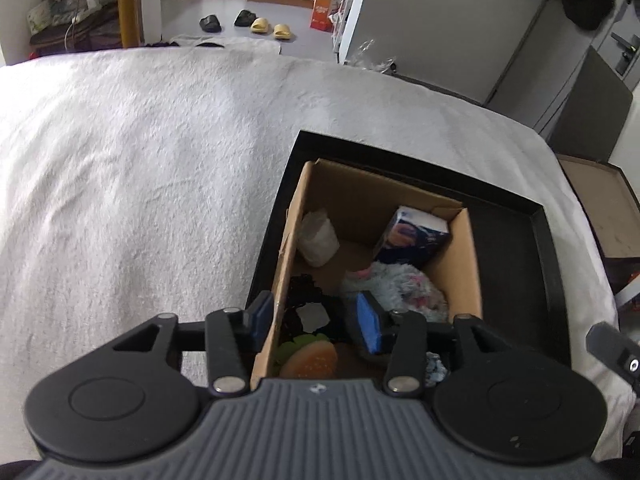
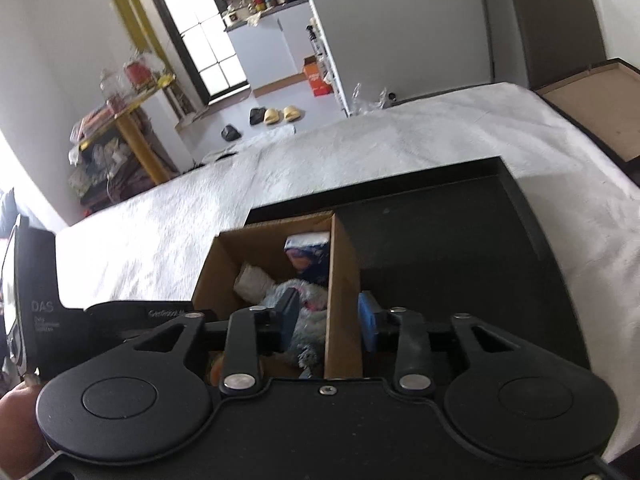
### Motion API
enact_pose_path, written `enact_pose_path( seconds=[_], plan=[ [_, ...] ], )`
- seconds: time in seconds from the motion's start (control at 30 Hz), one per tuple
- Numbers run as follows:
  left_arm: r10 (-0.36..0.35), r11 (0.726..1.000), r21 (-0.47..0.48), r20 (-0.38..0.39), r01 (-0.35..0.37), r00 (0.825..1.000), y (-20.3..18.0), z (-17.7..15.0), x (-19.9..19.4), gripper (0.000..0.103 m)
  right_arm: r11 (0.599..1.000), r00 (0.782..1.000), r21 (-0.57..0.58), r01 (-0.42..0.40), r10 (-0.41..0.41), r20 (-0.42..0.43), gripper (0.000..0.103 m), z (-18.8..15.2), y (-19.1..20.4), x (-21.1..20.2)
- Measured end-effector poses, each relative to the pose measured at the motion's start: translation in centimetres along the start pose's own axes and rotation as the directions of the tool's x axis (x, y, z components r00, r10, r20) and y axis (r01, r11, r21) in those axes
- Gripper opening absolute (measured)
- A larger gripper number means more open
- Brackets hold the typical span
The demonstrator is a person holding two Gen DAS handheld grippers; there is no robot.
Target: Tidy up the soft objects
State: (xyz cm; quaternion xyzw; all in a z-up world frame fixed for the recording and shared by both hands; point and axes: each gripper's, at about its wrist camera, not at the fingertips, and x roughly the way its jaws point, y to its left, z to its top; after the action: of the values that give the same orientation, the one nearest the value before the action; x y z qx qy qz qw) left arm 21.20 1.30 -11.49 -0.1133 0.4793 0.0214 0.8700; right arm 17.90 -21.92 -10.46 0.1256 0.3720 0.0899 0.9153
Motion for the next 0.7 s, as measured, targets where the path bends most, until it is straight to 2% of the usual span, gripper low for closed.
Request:
enact_pose_path(
  seconds=[0.07, 0.17, 0.37, 0.47, 0.63, 0.7],
  plan=[
    [0.001, 1.000, 0.011, 0.005, -0.001, 1.000, -0.2, 0.1, -0.9, 0.049, 1.000, 1.000, 0.012, 0.000, 0.000, 0.014, 0.046, 0.3, -0.6, -0.8],
    [0.007, 1.000, 0.012, 0.016, -0.007, 1.000, -0.3, 0.4, -2.4, 0.052, 0.999, 0.999, 0.039, -0.002, 0.001, 0.036, 0.054, 0.7, -1.4, -1.9],
    [-0.012, 0.999, 0.035, 0.065, 0.010, 0.998, -0.7, 0.5, -6.0, 0.052, 0.998, 0.997, 0.061, -0.014, 0.009, 0.079, 0.074, 1.0, -2.4, -4.1],
    [-0.059, 0.998, 0.028, 0.095, 0.057, 0.994, -0.9, 0.3, -7.8, 0.052, 0.997, 0.995, 0.067, -0.024, 0.017, 0.100, 0.077, 1.1, -2.9, -5.3],
    [-0.083, 0.996, 0.053, 0.132, 0.077, 0.988, -1.7, -0.5, -10.2, 0.052, 0.997, 0.991, 0.070, -0.040, 0.031, 0.131, 0.078, 1.1, -3.5, -7.2],
    [-0.088, 0.994, 0.071, 0.133, 0.079, 0.987, -2.2, -0.9, -11.0, 0.052, 0.996, 0.989, 0.071, -0.048, 0.037, 0.141, 0.082, 1.0, -3.8, -8.1]
  ],
)
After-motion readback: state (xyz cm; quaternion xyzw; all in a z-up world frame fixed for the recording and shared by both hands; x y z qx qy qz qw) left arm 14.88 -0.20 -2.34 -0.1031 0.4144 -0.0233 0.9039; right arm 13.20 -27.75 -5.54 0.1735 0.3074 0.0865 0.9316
